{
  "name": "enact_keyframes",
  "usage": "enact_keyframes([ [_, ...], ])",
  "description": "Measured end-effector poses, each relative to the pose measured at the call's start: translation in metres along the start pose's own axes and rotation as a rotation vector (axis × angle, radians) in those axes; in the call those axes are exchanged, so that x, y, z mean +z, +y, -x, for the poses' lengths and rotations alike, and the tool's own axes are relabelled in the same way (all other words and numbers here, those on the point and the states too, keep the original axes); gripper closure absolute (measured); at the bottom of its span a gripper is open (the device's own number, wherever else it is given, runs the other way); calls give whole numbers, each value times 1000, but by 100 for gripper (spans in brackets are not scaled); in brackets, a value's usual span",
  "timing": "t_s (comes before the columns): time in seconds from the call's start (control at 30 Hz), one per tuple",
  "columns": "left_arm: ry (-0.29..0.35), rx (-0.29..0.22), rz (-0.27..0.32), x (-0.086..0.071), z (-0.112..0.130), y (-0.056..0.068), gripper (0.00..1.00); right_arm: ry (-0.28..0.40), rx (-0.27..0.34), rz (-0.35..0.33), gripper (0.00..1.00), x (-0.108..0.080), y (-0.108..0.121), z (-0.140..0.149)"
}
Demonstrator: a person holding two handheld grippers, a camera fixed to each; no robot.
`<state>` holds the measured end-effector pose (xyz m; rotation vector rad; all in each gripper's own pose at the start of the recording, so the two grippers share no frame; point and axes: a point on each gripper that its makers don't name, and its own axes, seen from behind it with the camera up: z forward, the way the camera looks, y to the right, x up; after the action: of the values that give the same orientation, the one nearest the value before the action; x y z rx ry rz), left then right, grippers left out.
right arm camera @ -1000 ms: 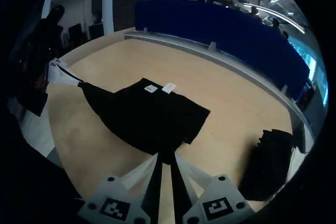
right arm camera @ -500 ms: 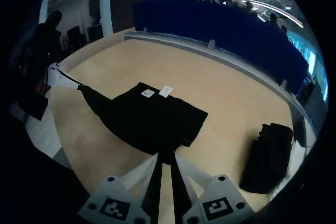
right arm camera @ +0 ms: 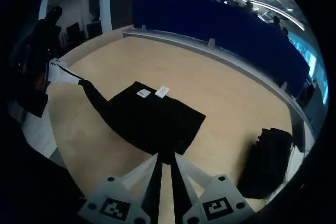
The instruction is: Fold towel
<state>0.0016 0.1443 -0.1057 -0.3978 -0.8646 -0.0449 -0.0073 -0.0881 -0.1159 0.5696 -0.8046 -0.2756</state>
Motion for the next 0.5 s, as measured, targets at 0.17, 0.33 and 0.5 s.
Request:
enact_keyframes([
  [0.17,11,6,-9,18,-12,-8,95,-6,7,12,87,16,12,-6],
  [0.33,15,4,-18,38,-23,-16,95,-18,20,16,87,34,24,-11],
  [0.5,13,4,-24,59,-31,-22,95,-32,40,22,87,52,37,-12],
])
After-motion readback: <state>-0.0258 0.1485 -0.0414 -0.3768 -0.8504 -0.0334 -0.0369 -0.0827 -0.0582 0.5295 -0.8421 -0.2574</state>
